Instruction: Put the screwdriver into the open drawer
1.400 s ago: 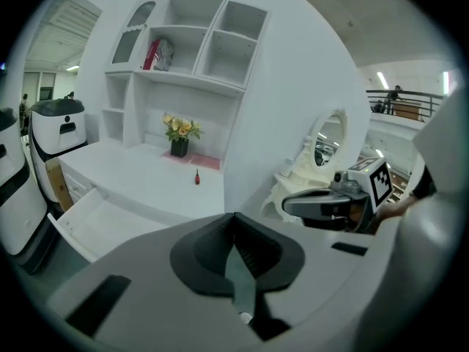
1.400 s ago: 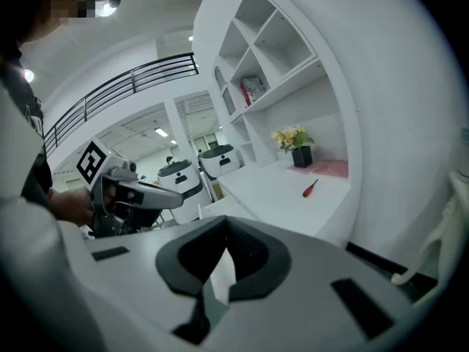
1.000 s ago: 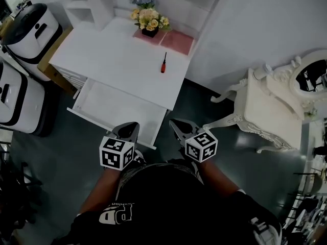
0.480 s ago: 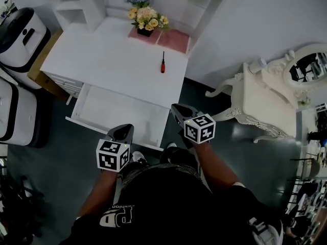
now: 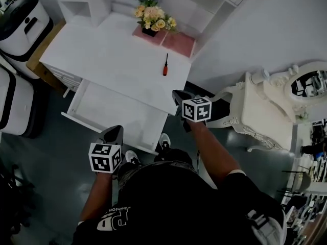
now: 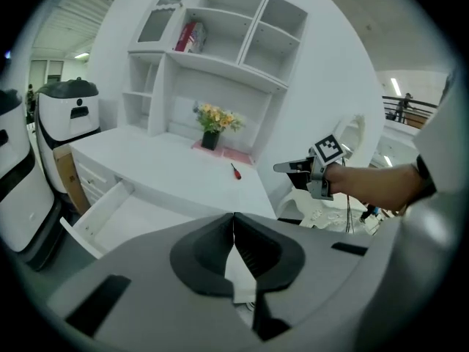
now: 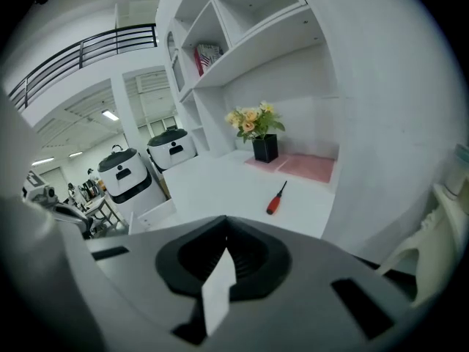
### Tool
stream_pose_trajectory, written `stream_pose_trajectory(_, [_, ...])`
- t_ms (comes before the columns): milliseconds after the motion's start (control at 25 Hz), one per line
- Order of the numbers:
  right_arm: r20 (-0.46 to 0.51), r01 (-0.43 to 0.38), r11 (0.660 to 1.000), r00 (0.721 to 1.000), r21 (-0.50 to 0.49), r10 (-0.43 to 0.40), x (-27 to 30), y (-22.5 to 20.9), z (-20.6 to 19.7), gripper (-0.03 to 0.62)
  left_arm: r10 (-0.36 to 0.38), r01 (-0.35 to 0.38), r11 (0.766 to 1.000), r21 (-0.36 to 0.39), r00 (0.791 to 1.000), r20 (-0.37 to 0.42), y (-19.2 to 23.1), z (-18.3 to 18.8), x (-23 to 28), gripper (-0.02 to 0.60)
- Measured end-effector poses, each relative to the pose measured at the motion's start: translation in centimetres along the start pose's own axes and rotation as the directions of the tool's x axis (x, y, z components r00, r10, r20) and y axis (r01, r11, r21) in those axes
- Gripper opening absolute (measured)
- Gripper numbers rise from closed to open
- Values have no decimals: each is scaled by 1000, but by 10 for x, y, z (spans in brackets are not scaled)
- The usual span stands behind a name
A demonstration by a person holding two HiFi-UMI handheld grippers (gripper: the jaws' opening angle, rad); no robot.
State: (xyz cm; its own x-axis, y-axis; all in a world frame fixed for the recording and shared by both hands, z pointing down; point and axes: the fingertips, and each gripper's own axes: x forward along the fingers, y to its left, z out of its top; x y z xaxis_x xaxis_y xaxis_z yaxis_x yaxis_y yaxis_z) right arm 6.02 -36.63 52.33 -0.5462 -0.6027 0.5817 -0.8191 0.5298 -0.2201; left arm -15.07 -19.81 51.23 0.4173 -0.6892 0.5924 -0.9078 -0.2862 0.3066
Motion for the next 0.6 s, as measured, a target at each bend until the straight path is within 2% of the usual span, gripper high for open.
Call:
stream_pose_trajectory(280, [-61,4,999,998,32,-2,53,-66,14,9,111,-107,990,-90,993,43,-4,7,5,15])
stream_pose_trajectory(440, [-86,-3,998,996,64,9,88,-96,24,11,165,-160,981,-105,986,35,-8,7,12,15])
stream_pose_trajectory(600, [-121,-28,999,992,30,31,121,-110,31,31,222,-220,967,-127,975,5,-6,0,22,15])
